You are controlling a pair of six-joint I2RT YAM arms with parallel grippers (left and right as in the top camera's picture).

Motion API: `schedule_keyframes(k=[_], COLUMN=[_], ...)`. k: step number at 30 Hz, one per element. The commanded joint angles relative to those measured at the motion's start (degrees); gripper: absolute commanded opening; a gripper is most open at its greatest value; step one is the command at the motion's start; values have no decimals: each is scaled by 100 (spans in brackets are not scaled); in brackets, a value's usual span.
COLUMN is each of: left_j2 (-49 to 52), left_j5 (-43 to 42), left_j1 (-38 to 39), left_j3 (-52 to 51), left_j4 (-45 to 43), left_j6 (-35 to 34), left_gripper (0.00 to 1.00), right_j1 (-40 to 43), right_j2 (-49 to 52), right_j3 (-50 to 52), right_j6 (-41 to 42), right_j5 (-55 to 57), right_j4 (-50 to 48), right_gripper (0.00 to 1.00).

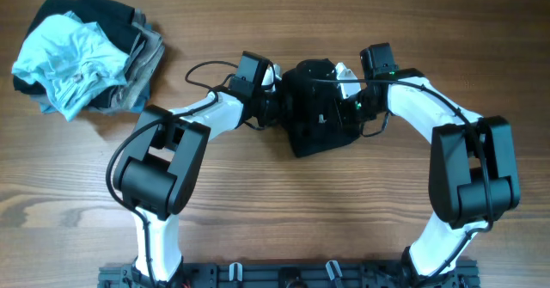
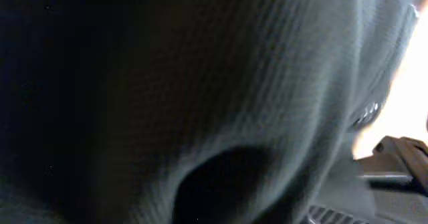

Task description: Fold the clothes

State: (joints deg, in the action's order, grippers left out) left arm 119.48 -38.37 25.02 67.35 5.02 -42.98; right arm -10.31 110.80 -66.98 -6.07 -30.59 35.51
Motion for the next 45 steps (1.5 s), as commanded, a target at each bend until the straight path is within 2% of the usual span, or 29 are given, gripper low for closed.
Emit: schedule_keyframes(k=[1, 2, 3, 7, 9, 11, 12, 15, 16, 17, 21, 25, 28, 31, 34, 36, 38, 39, 41, 44, 45], left_j2=[385, 387, 387, 409, 446, 514, 564, 605, 605, 605, 389, -546, -1316, -2041, -2693, -2914, -2944, -2942, -2833, -2444, -2262], left_j5=[15, -44, -87, 0, 304, 610, 704, 920, 953, 951, 861, 870, 868, 866, 868, 868, 898, 968, 1294, 1414, 1429], left_j1=[-122, -168, -168, 197, 426, 566, 575, 568, 568, 560, 310, -330, -811, -1287, -1980, -2583, -3303, -3493, -4365, -5095, -5298], left_j3=[-269, -269, -269, -269, -269, -269, -269, -269, -269, -269, -227, 210, 457, 654, 1045, 1434, 1781, 1797, 1797, 1797, 1797], left_j4=[302, 326, 341, 306, 304, 157, 4, -74, -72, -72, 382, 1912, 2444, 2549, 2520, 2413, 2129, 1993, 1674, 1801, 1891], left_j6=[76, 81, 81, 549, 518, 243, 59, 11, 17, 59, 629, 1851, 2146, 2159, 2240, 2638, 2955, 2957, 2949, 2951, 2951], left_gripper=[92, 100, 100, 100, 94, 78, 63, 31, 14, 4, 4, 4, 4, 4, 4, 4, 4, 4, 4, 4, 9], right_j1=[-24, -24, -24, -24, -26, -28, -28, -28, -28, -28, 17, 210, 247, 247, 247, 245, 245, 245, 245, 245, 245], right_j2=[118, 118, 118, 118, 118, 118, 118, 118, 118, 116, -201, -1329, -2070, -2531, -2573, -2573, -2573, -2573, -2575, -2575, -2575], right_j3=[-2, -2, -2, -2, -2, -2, -2, -2, -2, -4, -17, -17, -17, -17, -17, -17, -17, -17, -17, -17, -17], right_j6=[26, 28, 111, 328, 326, 319, 308, 306, 302, 308, 297, 133, 136, 160, 173, 175, 219, 221, 332, 332, 334], right_j5=[66, 133, 173, 437, 474, 498, 496, 496, 496, 494, 490, 293, 297, 297, 297, 295, 293, 267, 212, 208, 208], right_j4=[94, 120, 142, 181, 210, 214, 219, 254, 254, 273, 638, 1058, 1091, 1058, 1069, 1064, 1069, 1071, 1132, 1217, 1222], right_gripper=[6, 6, 6, 6, 6, 6, 6, 6, 5, 5, 4, 4, 6, 6, 6, 6, 6, 6, 5, 5, 4])
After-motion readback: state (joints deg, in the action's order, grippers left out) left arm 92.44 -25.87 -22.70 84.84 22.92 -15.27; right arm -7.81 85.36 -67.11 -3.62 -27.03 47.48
